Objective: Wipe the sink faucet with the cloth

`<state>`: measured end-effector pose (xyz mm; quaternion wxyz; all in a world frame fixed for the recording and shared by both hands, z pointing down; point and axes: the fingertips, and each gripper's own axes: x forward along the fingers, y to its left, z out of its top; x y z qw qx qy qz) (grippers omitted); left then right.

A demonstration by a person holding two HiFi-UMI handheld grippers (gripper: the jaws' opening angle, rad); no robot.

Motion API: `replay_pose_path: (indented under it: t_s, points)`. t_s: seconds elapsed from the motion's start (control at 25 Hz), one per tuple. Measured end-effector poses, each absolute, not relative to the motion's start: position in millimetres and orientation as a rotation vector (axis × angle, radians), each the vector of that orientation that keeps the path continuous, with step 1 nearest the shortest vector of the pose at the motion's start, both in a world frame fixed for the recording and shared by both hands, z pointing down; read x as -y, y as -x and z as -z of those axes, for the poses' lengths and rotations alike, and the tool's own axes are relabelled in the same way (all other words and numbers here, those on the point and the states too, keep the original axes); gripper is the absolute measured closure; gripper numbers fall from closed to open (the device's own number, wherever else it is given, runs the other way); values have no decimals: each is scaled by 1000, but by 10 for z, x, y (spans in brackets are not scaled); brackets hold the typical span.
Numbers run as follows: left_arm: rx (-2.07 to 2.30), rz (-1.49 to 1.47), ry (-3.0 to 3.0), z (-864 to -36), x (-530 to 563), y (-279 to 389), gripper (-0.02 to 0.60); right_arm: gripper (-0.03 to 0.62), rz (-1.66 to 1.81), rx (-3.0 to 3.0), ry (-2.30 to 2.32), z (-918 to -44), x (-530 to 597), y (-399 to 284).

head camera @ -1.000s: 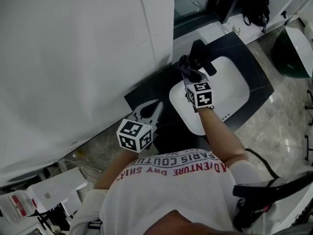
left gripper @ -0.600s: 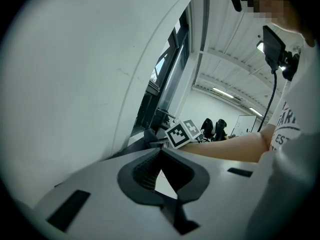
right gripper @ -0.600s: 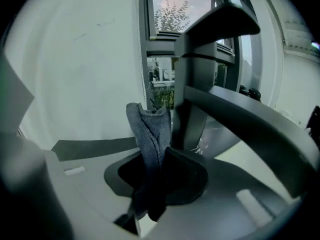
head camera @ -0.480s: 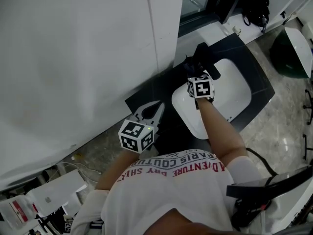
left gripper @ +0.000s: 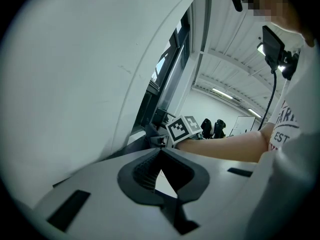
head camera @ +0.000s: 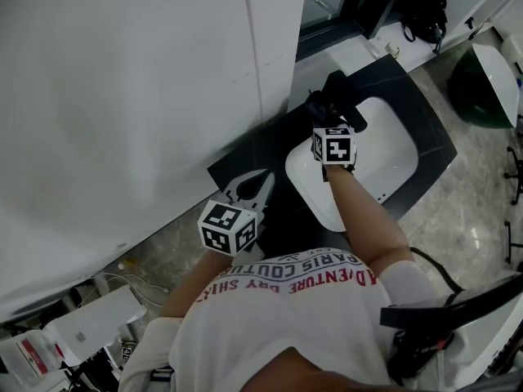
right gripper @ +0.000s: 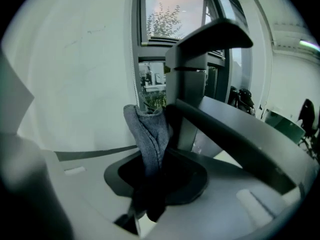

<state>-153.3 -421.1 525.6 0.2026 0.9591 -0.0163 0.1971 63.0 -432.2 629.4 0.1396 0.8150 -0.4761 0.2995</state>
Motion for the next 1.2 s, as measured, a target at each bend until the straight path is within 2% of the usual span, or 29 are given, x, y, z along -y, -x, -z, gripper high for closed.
replay_pose_path:
  t_s: [0.48, 0.8, 1.2]
  points:
    - [26, -518, -2691, -5121, 4125, 1622, 580, 515, -726, 1456, -2625, -5418, 4295, -557]
    - [3, -529, -2699, -5119, 4037, 1671, 580, 515, -675, 1414, -2649, -5371, 4117, -542]
    - [-106, -555, -2712, -5099, 3738, 1550, 580, 514, -625, 1298, -2705, -5437, 3198, -482]
